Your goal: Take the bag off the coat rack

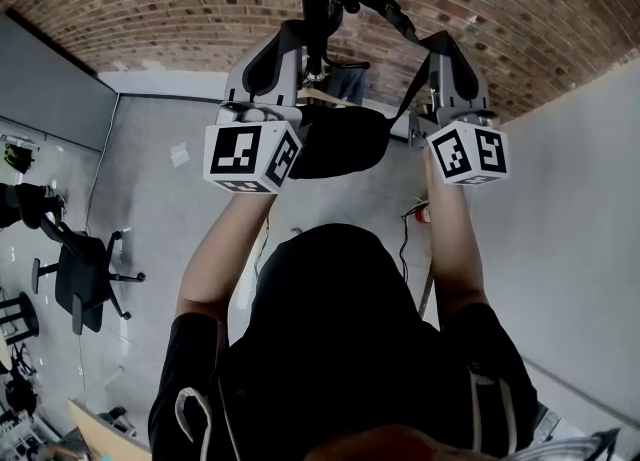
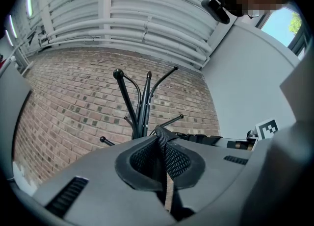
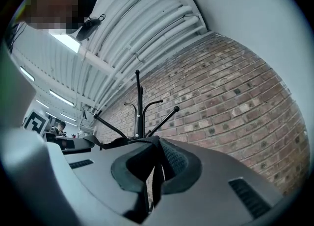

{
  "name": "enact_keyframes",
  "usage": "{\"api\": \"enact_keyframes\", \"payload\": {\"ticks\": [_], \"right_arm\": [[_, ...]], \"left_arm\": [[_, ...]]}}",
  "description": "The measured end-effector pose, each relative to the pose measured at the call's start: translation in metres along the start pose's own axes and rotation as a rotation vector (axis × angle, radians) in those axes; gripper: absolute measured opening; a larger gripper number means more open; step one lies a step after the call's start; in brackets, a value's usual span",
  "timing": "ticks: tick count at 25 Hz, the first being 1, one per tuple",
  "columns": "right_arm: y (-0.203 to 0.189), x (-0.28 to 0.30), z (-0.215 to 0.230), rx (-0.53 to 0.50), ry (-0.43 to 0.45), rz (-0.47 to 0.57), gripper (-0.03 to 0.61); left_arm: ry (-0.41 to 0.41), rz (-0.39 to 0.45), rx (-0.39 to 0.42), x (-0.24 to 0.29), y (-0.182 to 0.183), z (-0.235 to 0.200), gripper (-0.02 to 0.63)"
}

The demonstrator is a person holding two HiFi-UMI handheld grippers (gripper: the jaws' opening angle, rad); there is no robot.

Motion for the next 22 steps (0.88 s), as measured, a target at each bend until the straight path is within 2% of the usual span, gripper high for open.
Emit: {"api": "enact_keyframes", "payload": {"ticks": [10, 14, 22], "right_arm": [[0.014, -0.004, 0.0, 0.021, 0.009, 0.041, 0.021], [0.016, -0.005, 0.0, 0.033, 0.002, 0.055, 0.021], [0.027, -0.018, 0.004, 0.072, -0.027, 0.113, 0.021]], "left_arm": [[0.006, 0.022, -0.027, -0.005, 0.01, 0.002, 0.02], [0.014, 0.024, 0.013, -0.005, 0.01, 0.004, 0.02], [0.049, 0.053, -0.031, -0.011, 0.012, -0.003, 0.02]]}}
Point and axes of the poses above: the fingertips, and each gripper's own axes: x forward along the fingers, z to its right, y out of its top, the point moved 6 cm from there along -x, backward along the fingers, and after that the axes turned 1 degree about -x, right-handed, at the moved point
